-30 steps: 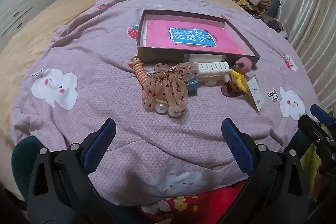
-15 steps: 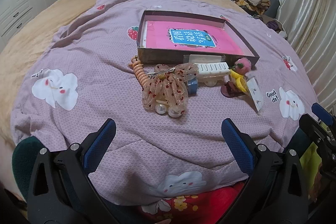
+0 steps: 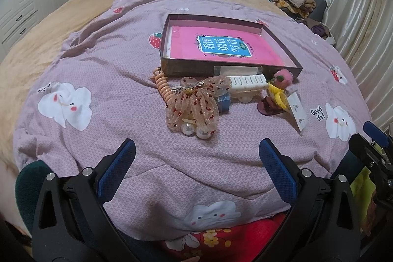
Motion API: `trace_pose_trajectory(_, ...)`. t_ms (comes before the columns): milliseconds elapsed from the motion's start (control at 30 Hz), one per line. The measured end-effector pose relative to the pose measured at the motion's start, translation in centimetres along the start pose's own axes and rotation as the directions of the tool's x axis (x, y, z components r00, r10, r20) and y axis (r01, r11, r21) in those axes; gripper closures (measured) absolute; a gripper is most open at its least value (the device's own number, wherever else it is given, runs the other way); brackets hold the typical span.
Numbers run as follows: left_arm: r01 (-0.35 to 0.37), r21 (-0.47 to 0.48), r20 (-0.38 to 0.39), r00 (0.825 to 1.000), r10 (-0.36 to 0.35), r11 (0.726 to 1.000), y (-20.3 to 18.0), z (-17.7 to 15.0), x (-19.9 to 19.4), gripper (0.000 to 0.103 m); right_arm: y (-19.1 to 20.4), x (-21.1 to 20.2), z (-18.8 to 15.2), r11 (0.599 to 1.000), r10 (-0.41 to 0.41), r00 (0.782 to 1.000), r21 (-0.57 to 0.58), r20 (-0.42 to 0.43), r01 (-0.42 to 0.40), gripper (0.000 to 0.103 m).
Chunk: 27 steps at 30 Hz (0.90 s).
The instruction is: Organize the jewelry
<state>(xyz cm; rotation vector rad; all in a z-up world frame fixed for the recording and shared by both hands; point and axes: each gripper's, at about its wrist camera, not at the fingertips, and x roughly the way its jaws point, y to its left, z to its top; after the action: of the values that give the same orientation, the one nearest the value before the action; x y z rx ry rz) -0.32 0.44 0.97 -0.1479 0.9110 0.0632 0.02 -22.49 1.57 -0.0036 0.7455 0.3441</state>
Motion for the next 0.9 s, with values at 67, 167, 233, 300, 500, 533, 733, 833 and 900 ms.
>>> trace_pose_trajectory(67,0.001,-0.002,-0.001,1.0,-0.001,1.0,0.03,0.02,-0.07,0.009,0.01,0.02,-0.01,1.0,0.001,1.0,0.0,0.0,-0.001,0.004)
trace_pose_trajectory(167,-0.002,0.0,0.002,1.0,0.002,1.0,-0.01,-0.02,-0.01,0.009,-0.03,0.01,0.01,1.0,0.001,1.0,0.001,-0.001,-0.001,0.004)
trace_pose_trajectory(233,-0.002,0.0,0.002,1.0,0.002,1.0,-0.07,0.08,-0.12,0.009,-0.03,0.02,0.01,1.0,0.0,1.0,0.0,0.0,0.0,0.004)
trace_pose_trajectory(300,-0.001,0.002,0.001,1.0,0.001,1.0,-0.08,0.08,-0.13,0.009,-0.03,0.0,0.02,1.0,0.002,1.0,0.003,-0.001,-0.002,0.004)
trace_pose_trajectory(500,0.004,0.002,-0.002,1.0,-0.004,1.0,-0.49,0.17,-0.04,0.009,-0.14,0.02,0.1,1.0,0.004,1.0,0.005,-0.001,-0.004,0.004)
trace_pose_trajectory(533,0.004,0.002,-0.001,1.0,-0.004,1.0,-0.49,0.17,-0.03,0.009,-0.12,0.02,0.09,1.0,0.005,1.0,0.005,-0.002,-0.005,0.004)
trace_pose_trajectory(733,0.005,0.002,-0.001,1.0,-0.005,1.0,-0.5,0.2,-0.05,0.009,-0.12,-0.02,0.09,1.0,0.007,1.0,0.005,0.001,-0.007,0.004)
trace_pose_trajectory(833,0.007,0.001,0.0,1.0,-0.007,1.0,-0.5,0.21,-0.08,0.009,-0.04,0.03,0.1,1.0,0.009,1.0,0.001,0.002,-0.009,0.004)
trace_pose_trajectory(900,0.014,0.0,0.003,1.0,-0.014,1.0,-0.6,0.19,-0.05,0.009,0.0,0.0,0.06,1.0,0.01,1.0,0.0,0.002,-0.01,0.004)
